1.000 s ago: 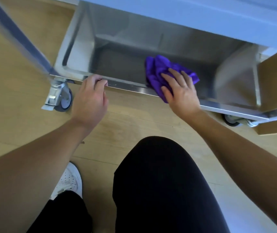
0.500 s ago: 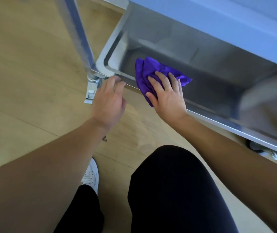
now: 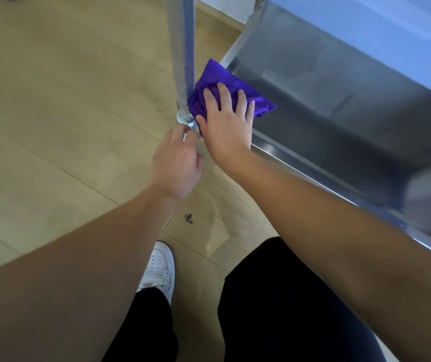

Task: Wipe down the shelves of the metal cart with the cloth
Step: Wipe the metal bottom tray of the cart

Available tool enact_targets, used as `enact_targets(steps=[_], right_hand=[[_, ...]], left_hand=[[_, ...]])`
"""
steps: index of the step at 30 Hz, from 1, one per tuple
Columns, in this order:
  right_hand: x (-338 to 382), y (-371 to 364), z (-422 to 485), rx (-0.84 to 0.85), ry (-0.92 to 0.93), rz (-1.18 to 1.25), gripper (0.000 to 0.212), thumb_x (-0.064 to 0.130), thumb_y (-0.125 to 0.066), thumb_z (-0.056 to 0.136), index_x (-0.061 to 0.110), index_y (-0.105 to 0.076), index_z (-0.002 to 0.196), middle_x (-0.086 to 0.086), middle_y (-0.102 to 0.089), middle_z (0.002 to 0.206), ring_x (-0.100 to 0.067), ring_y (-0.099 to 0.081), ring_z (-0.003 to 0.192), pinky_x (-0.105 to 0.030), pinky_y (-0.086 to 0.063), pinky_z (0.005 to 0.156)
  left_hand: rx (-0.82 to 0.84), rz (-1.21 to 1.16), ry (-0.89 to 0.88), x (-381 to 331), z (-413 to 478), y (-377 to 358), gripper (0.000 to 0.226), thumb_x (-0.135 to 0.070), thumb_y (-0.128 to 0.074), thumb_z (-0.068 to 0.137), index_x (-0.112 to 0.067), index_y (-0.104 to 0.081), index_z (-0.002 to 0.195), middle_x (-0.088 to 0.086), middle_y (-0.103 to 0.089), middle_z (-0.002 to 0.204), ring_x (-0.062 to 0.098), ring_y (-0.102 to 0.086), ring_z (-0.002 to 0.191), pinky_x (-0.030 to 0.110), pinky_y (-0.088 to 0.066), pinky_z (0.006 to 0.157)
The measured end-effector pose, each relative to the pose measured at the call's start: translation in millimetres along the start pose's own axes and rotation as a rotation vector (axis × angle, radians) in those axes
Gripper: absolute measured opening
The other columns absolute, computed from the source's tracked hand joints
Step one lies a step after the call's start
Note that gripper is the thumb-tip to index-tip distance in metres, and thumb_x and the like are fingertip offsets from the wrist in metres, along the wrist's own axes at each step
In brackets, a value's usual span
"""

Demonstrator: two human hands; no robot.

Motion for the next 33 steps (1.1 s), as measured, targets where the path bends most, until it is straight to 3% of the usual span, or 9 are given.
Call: enact_targets(steps=[7, 11, 20, 24, 33], right_hand=[[-45, 5, -18, -0.077, 0.137, -0.003, 0.059, 0.032, -0.06, 0.091, 0.027, -0.037, 0.144, -0.001, -0.038, 0.15, -0.035, -0.034, 0.136, -0.052, -0.025, 0.116], [-91, 4, -53, -0.11, 0.181, -0.04, 0.07, 0.023, -0.07, 0.08, 0.026, -0.04, 0.143, -0.002, -0.043, 0.146, -0.034, -0.04, 0.133, -0.051, -0.031, 0.113], [-183, 13, -123, -0.173, 0.135, -0.123, 0.068, 0.023, -0.067, 0.08, 0.025, -0.041, 0.142, -0.002, -0.044, 0.147, -0.033, -0.041, 0.133, -0.048, -0.035, 0.111], [-220, 12, -151, -0.247, 0.094, -0.16, 0.054, 0.023, -0.059, 0.085, 0.024, -0.046, 0.137, -0.002, -0.048, 0.144, -0.032, -0.046, 0.129, -0.046, -0.038, 0.109], [-301, 14, -222, -0.424, -0.018, -0.204, 0.032, 0.022, -0.051, 0.097, 0.023, -0.056, 0.129, -0.001, -0.057, 0.135, -0.031, -0.055, 0.119, -0.044, -0.044, 0.102]], left_hand=[[-0.009, -0.006, -0.089, -19, 8, 0, 0.03, -0.005, -0.058, 0.077, -0.003, -0.061, 0.107, 0.015, -0.056, 0.114, 0.033, -0.055, 0.104, 0.04, -0.05, 0.08], [-0.016, -0.02, -0.164, -42, 12, -4, 0.033, -0.003, -0.055, 0.075, -0.003, -0.06, 0.107, 0.014, -0.056, 0.112, 0.034, -0.055, 0.099, 0.044, -0.052, 0.073], [0.033, -0.032, -0.431, -126, 11, -27, 0.038, -0.008, -0.05, 0.076, -0.005, -0.061, 0.112, 0.011, -0.056, 0.115, 0.031, -0.055, 0.105, 0.043, -0.049, 0.083], [0.081, -0.006, -0.564, -169, 6, -42, 0.038, -0.012, -0.042, 0.077, -0.006, -0.062, 0.109, 0.01, -0.058, 0.116, 0.029, -0.056, 0.108, 0.04, -0.046, 0.084], [0.172, -0.042, -0.772, -252, -22, -82, 0.037, -0.005, -0.054, 0.079, -0.004, -0.057, 0.116, 0.011, -0.056, 0.118, 0.031, -0.058, 0.1, 0.043, -0.049, 0.083]])
Point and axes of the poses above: each hand's wrist, its own z-axis towards the middle knuckle, its own y-axis out of the back of the hand, x = y × z, the point moved 2 cm from there along z, towards the middle knuckle
